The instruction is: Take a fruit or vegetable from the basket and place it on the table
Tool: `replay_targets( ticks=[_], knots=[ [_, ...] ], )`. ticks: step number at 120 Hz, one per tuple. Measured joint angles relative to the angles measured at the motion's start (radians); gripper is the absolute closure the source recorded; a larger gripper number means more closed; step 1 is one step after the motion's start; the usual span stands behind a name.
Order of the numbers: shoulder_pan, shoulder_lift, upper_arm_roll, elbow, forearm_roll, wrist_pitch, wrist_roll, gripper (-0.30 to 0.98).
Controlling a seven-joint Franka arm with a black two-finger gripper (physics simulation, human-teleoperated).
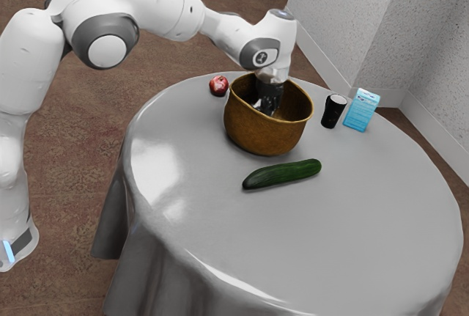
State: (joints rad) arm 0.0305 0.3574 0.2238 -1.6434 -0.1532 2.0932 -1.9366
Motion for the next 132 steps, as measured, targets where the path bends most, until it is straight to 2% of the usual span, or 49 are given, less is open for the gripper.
replay_targets(
  ticks=[18,38,54,74,85,96,118,132],
  knots=[
    [-0.007,-0.026,0.001,-0.001,-0.002,0.009,-0.002,0.51],
    [-0.013,-0.098,0.024,0.0,0.046,0.003,-0.004,0.54],
    [-0.045,-0.173,0.025,0.036,0.143,-0.013,-0.005,0.52],
    [-0.116,-0.181,0.005,0.169,0.281,-0.023,-0.008,0.51],
    [-0.138,-0.125,-0.034,0.292,0.343,-0.024,-0.009,0.52],
    [-0.159,-0.048,-0.079,0.405,0.377,-0.015,-0.01,0.53],
    [-0.161,0.077,-0.141,0.49,0.4,0.08,-0.012,0.53],
    [-0.163,0.109,-0.174,0.502,0.404,0.147,-0.013,0.51]
  ],
)
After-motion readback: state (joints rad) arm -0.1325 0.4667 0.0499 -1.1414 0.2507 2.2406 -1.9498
